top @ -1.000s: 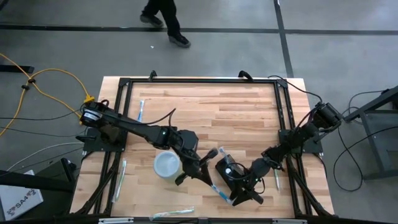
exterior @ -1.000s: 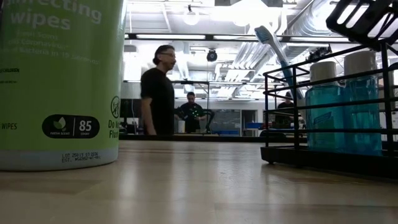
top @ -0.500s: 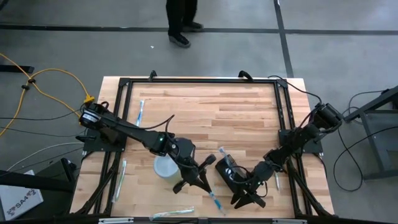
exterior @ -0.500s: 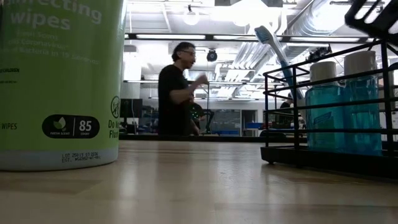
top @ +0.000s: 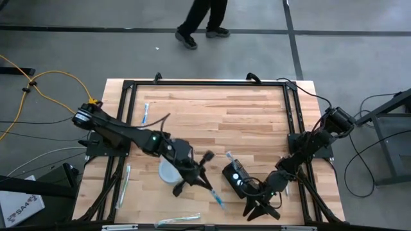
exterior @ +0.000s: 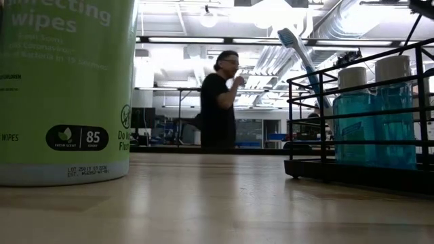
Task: Pick & Place toothbrushing station
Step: Put the right blue toothbrush into the black mesh organizer
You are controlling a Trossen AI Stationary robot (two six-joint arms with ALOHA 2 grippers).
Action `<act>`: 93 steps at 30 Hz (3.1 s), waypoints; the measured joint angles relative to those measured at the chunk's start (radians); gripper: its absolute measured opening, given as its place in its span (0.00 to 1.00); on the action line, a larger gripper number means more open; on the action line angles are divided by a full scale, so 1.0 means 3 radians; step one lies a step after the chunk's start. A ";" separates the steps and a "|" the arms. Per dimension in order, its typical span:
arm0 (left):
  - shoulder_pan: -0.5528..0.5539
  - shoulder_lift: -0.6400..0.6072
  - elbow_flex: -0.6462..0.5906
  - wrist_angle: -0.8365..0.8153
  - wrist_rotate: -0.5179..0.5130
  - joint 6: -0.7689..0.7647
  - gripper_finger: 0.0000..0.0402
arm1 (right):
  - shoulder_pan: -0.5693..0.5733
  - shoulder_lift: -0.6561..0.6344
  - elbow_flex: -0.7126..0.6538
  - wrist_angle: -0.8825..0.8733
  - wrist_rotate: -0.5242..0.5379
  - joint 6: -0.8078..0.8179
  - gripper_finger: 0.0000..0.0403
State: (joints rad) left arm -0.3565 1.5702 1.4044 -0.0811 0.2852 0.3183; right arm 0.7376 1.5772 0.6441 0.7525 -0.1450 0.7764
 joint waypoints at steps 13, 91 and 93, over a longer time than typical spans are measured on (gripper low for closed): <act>0.0372 -0.0148 0.0000 -0.0353 0.0004 -0.0194 0.00 | -0.0178 -0.0003 0.0000 -0.0094 0.0060 -0.0244 0.28; 0.1110 -0.0273 0.0001 -0.0184 0.0166 -0.0330 0.00 | 0.0684 -0.1251 0.0000 -0.1947 0.2384 -0.0388 0.28; 0.1110 -0.0273 0.0001 -0.0183 0.0187 -0.0340 0.00 | 0.0684 -0.1251 0.0000 -0.1947 0.2384 -0.0388 0.28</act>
State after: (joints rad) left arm -0.0235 1.4883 1.4048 -0.1360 0.3414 0.2162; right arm 0.9428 1.2018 0.6441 0.1684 0.5701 0.6601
